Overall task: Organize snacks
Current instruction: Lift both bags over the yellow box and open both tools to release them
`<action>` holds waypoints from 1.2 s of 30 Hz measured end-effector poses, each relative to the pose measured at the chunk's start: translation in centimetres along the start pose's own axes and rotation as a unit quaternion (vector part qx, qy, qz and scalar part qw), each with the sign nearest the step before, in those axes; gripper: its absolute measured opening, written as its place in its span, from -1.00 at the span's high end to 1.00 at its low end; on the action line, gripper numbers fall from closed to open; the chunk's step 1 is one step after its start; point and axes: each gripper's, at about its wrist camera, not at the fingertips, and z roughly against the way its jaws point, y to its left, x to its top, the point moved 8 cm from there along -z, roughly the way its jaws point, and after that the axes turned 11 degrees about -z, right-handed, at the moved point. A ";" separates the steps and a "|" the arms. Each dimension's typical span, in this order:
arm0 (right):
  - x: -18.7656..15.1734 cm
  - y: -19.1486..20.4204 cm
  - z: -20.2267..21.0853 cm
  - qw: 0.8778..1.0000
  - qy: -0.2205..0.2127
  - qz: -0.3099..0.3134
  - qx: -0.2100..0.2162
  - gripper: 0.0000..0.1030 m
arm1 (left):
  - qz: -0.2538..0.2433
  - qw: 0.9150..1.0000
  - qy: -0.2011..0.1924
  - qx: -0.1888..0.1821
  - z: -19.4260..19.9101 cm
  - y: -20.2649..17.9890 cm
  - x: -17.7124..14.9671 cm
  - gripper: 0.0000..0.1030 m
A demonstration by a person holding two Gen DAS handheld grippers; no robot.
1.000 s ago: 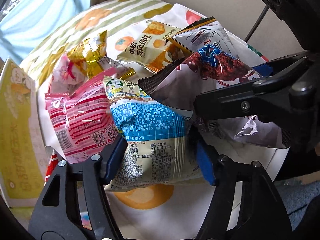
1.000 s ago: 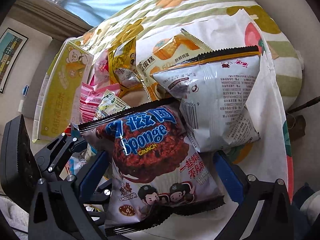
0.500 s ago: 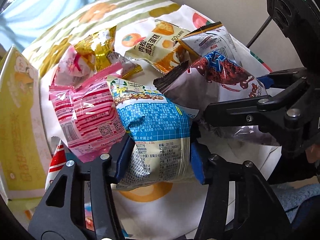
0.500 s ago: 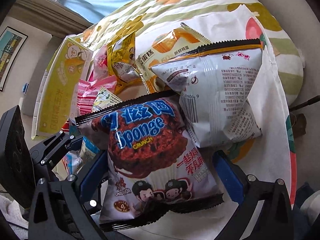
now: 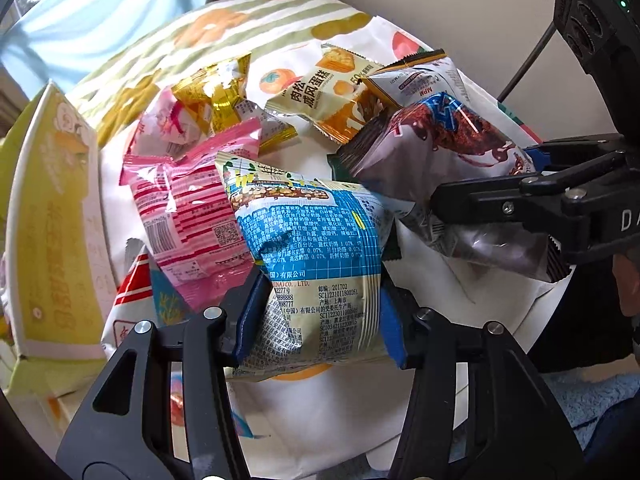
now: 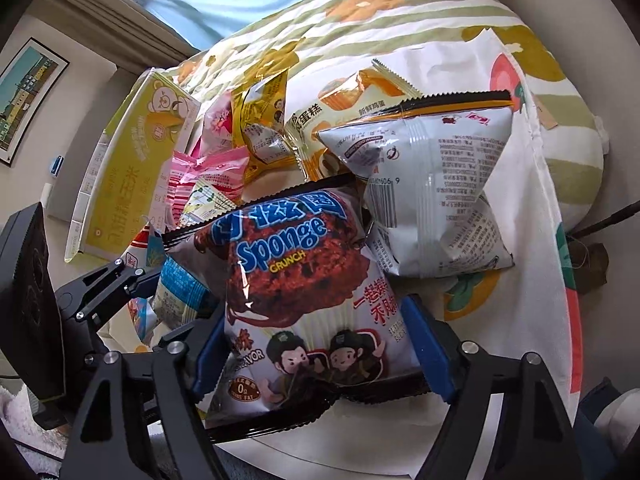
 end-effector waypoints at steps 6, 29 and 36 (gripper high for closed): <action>-0.3 0.8 2.3 1.000 -0.020 0.006 0.017 -0.40 | 0.015 0.999 -0.024 0.017 2.9 0.1 -0.1 0.09; 3.6 14.5 8.7 0.983 -0.102 0.115 0.097 -0.34 | 0.140 0.973 -0.138 0.123 18.2 12.8 -1.3 0.09; 6.8 23.0 5.1 0.981 -0.099 0.131 0.101 -0.34 | 0.157 0.969 -0.133 0.139 18.9 23.3 -3.2 0.09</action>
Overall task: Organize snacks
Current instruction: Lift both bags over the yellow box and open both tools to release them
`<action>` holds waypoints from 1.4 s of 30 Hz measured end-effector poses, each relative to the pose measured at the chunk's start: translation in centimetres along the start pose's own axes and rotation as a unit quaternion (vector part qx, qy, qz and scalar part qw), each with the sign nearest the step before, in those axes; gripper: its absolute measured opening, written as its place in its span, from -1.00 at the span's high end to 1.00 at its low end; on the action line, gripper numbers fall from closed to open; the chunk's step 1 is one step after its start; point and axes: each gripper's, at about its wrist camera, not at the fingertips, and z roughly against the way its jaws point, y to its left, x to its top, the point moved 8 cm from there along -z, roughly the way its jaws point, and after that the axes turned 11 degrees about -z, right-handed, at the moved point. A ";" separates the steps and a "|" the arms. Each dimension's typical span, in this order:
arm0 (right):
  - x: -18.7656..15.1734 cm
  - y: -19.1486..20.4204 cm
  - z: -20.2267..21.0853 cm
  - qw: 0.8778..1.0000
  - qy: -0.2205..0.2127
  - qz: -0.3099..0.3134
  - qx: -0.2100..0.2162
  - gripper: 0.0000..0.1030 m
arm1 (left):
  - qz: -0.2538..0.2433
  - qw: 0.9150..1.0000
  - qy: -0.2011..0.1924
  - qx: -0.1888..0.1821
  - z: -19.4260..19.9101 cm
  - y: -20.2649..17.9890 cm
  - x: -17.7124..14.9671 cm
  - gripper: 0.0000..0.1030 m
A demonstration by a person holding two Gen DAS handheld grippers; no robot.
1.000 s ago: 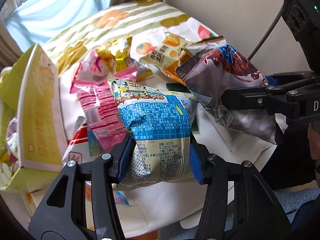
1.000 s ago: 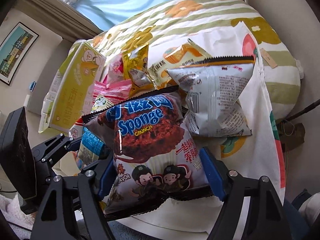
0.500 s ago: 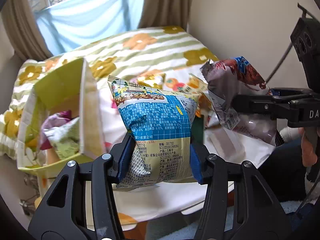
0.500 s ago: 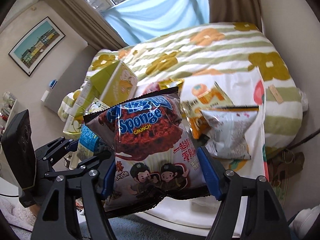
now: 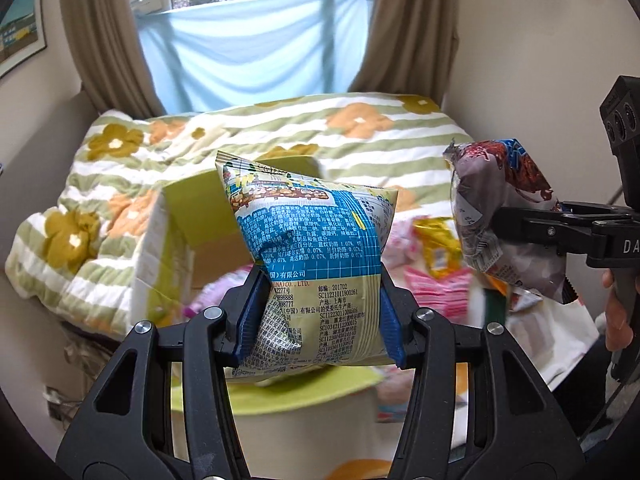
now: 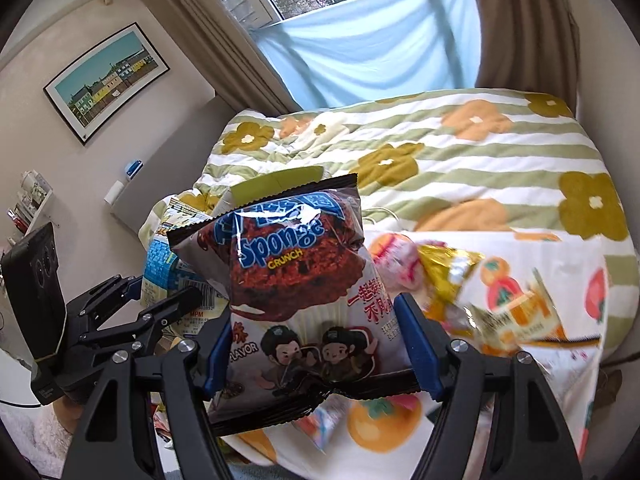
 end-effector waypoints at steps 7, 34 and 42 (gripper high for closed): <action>3.0 4.8 -7.0 1.000 0.010 -0.011 -0.010 -0.34 | 0.007 1.000 0.025 -0.007 -5.2 9.4 0.0 0.09; 5.1 6.5 -16.6 0.995 0.030 -0.036 -0.086 -0.34 | -0.018 0.995 0.091 -0.023 -12.9 15.4 -2.4 -0.98; 6.4 7.3 -19.9 0.994 0.036 -0.027 -0.096 -0.37 | 0.024 0.996 0.081 -0.033 -12.0 16.2 -3.3 -0.98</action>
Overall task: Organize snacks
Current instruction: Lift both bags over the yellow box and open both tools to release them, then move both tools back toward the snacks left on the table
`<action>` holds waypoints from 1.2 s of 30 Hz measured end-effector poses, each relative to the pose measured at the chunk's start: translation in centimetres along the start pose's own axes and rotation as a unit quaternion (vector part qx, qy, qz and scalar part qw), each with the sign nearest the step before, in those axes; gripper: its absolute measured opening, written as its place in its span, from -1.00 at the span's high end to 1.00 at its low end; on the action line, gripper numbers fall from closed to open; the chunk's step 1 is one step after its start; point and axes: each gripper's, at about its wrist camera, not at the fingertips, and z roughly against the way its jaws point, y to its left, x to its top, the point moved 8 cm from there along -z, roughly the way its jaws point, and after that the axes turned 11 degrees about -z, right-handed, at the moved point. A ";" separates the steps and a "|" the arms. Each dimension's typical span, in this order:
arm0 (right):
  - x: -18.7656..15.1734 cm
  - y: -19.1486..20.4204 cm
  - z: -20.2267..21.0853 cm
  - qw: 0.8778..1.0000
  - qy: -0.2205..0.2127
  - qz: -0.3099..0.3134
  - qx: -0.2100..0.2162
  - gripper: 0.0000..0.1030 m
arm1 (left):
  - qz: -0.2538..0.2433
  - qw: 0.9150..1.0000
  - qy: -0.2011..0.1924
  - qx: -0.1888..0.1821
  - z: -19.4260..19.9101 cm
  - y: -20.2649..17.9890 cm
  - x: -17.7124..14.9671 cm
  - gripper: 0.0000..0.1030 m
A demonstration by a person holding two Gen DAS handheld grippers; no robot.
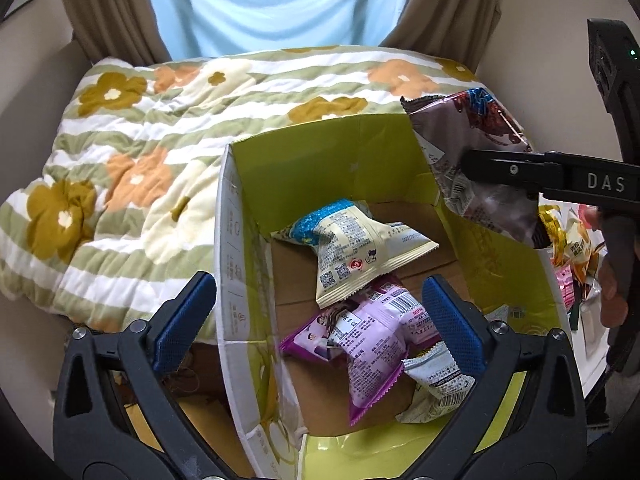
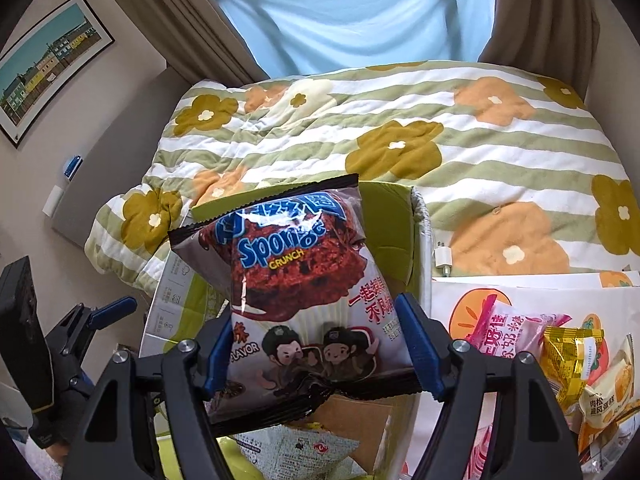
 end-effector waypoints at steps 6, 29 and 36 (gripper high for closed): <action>0.7 0.5 -0.8 0.999 -0.017 -0.029 0.010 -0.83 | 0.017 1.000 -0.003 0.002 0.5 0.7 -0.8 -0.98; -3.8 0.8 6.2 0.999 -0.045 -0.005 0.002 -0.94 | 0.046 0.998 -0.033 0.002 5.7 -0.1 -2.7 -0.98; -5.0 -0.7 10.7 0.997 -0.068 0.021 0.000 -0.94 | 0.052 0.997 -0.058 0.011 8.6 -4.0 -2.3 -0.98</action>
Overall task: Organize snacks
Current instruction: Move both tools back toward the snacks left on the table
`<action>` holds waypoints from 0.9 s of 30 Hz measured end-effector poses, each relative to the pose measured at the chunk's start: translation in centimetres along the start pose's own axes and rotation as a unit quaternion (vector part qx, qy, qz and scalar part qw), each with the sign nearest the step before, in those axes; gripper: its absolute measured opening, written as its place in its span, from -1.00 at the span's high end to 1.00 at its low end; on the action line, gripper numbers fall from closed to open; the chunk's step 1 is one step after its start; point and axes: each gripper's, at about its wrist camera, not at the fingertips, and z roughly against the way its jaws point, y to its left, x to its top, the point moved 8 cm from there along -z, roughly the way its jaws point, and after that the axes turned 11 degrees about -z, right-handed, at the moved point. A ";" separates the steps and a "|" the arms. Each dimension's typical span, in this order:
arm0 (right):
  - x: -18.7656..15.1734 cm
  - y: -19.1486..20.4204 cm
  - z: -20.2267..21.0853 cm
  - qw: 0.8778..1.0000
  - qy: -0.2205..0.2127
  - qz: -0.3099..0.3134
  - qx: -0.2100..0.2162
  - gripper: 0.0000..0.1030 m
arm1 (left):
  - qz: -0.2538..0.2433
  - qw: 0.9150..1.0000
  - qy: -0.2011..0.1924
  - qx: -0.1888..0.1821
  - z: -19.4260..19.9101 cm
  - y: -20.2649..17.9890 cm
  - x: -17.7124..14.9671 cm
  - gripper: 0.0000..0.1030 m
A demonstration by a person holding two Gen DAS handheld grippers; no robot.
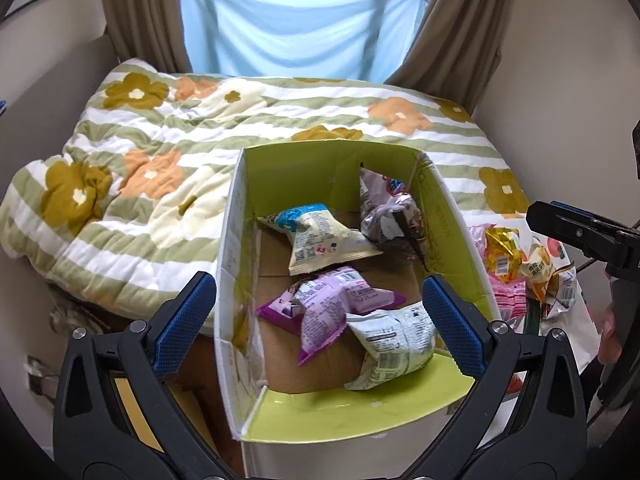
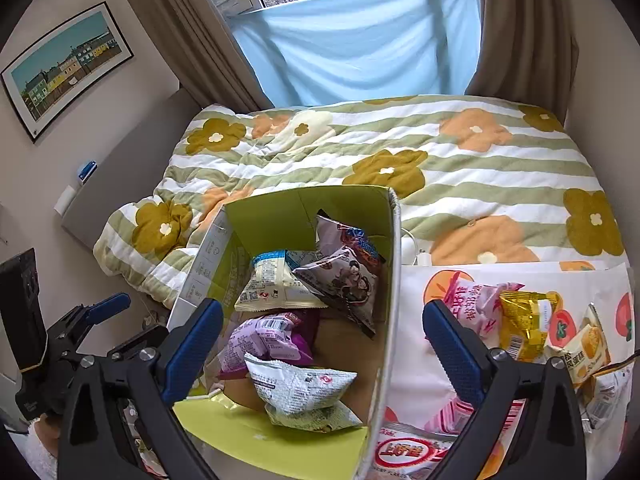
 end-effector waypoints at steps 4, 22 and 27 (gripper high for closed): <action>-0.4 -2.5 3.0 1.000 -0.015 0.010 0.003 -0.94 | 0.007 1.000 -0.009 0.007 1.4 -3.6 -0.3 -0.98; -6.0 -18.7 14.8 0.998 -0.050 -0.001 -0.032 -0.94 | 0.038 0.999 -0.011 0.005 4.1 -21.3 -6.3 -0.98; -8.3 -22.1 16.3 0.998 -0.047 -0.005 -0.039 -0.94 | 0.054 0.998 0.009 0.011 3.1 -22.7 -8.6 -0.98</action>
